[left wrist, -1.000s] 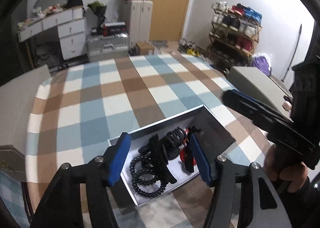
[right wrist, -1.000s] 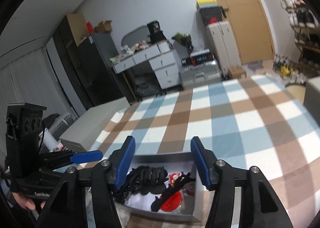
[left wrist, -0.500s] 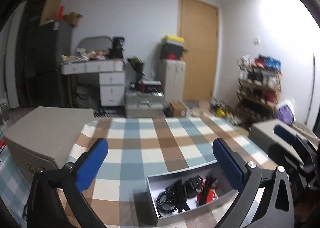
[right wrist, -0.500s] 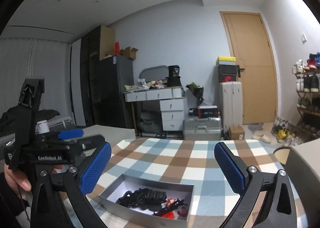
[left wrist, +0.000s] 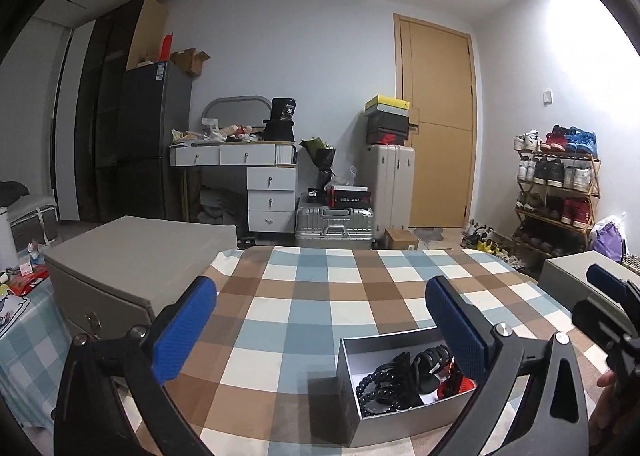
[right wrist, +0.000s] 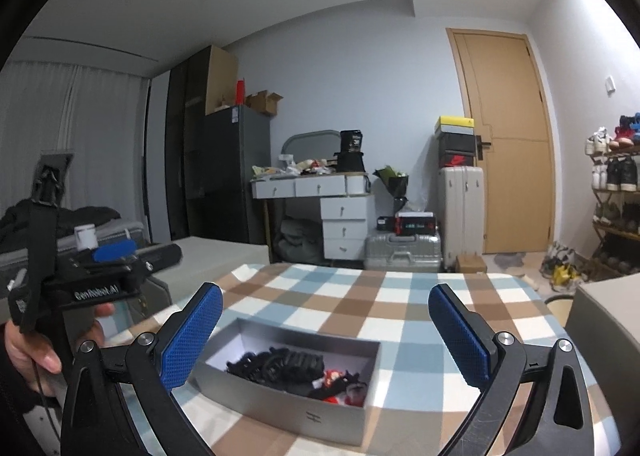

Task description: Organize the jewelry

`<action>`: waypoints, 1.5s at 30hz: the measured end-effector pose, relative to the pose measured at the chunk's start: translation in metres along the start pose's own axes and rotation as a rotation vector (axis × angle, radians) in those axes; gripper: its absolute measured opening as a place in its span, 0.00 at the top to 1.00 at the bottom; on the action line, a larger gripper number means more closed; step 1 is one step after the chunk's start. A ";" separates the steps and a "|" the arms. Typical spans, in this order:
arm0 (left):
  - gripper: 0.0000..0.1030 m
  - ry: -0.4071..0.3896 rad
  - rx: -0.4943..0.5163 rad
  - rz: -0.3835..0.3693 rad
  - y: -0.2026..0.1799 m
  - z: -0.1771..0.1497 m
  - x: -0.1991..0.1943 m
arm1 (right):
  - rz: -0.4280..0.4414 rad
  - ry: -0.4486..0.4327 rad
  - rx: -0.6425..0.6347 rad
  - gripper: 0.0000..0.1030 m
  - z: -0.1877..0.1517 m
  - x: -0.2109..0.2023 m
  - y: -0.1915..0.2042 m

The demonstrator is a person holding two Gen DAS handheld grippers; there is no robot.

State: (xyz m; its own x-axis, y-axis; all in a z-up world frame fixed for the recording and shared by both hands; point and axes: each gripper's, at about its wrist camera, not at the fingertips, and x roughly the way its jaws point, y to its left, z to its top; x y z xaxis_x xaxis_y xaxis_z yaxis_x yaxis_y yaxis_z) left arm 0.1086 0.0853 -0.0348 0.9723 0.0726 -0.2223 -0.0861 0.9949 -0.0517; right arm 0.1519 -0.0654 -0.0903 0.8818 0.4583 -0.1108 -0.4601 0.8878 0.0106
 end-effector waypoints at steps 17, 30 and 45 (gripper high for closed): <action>0.01 0.095 0.033 0.029 -0.006 -0.035 0.010 | -0.024 0.128 0.002 0.00 -0.024 0.018 -0.007; 0.01 0.089 0.044 0.003 -0.008 -0.033 0.003 | -0.018 0.165 -0.029 0.00 -0.028 0.024 -0.002; 0.01 0.090 0.039 0.021 -0.007 -0.033 0.003 | -0.016 0.164 -0.027 0.00 -0.028 0.026 -0.002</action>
State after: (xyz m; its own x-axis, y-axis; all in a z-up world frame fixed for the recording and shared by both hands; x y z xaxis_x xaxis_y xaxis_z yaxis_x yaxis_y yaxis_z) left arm 0.1047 0.0764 -0.0674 0.9469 0.0886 -0.3092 -0.0961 0.9953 -0.0089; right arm 0.1730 -0.0565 -0.1215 0.8614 0.4290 -0.2718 -0.4506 0.8925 -0.0194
